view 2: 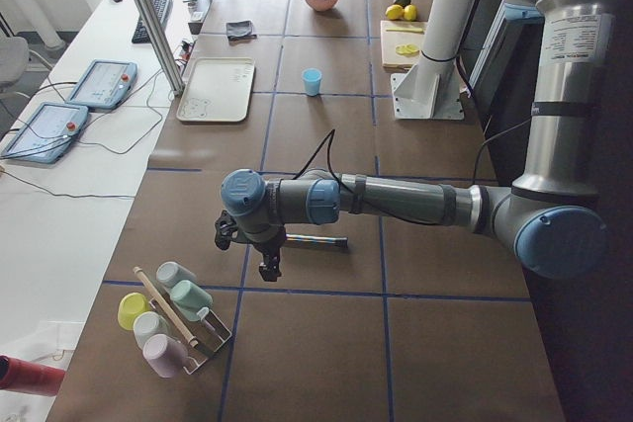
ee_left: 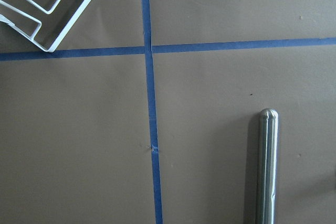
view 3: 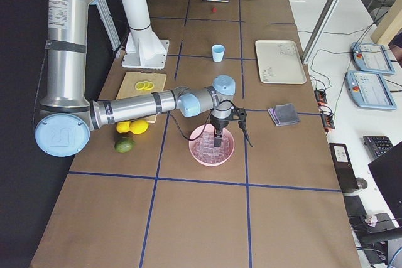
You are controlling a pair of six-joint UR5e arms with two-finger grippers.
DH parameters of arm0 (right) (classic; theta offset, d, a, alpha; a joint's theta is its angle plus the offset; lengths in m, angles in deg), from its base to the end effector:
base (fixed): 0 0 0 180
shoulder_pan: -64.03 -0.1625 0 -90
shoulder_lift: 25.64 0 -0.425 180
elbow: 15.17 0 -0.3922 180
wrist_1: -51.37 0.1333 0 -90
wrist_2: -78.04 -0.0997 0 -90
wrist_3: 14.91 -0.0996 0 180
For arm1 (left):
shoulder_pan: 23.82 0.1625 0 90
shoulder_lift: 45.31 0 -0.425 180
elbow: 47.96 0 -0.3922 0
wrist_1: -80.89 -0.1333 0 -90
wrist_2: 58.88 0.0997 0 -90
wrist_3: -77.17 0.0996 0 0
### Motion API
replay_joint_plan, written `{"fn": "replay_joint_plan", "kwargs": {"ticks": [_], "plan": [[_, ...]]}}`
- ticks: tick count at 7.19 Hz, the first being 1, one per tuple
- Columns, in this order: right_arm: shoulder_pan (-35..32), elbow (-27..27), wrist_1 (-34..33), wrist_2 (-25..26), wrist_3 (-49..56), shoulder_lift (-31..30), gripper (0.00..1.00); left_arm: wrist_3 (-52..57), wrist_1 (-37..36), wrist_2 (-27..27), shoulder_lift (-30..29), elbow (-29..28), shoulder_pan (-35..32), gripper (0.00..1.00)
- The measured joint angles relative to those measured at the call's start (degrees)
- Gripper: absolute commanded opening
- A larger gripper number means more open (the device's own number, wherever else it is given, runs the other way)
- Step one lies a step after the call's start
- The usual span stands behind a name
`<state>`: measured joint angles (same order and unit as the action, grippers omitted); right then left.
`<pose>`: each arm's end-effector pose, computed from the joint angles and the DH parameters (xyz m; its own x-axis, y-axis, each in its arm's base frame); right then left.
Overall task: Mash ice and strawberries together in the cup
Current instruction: 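Grasp another ice cube from the bowl with the right gripper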
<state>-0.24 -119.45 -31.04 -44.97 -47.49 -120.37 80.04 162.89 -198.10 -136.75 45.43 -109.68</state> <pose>-0.1335 -0.4592 0.5714 0.8012 0.0349 0.5974 -0.0197 0.9993 -0.0320 -0.0218 -0.5003 0.6248 0.6500 0.0552 -0.7579 -0.1048 0.9943 -0.0174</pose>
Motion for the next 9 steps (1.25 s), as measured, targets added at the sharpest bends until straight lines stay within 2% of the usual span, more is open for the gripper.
{"fn": "replay_joint_plan", "kwargs": {"ticks": [4,6,7,8,9], "plan": [[0.1,6.9,8.7,-0.7,-0.4,0.8,0.85,0.0,0.0,0.0,0.0,0.1,0.1,1.0],[0.1,7.4,9.7,-3.2,-0.6,0.9,0.8,0.0,0.0,0.0,0.0,0.2,0.0,1.0],[0.0,7.3,9.8,-4.1,-0.6,0.7,0.68,0.0,0.0,0.0,-0.1,0.3,0.0,1.0],[0.0,7.2,9.8,-4.7,-0.6,0.6,0.28,0.0,0.0,0.0,-0.1,0.3,0.0,1.0],[0.0,7.1,9.8,-5.1,-0.6,0.5,0.04,0.0,0.0,0.0,-0.1,0.3,0.0,1.0]]}}
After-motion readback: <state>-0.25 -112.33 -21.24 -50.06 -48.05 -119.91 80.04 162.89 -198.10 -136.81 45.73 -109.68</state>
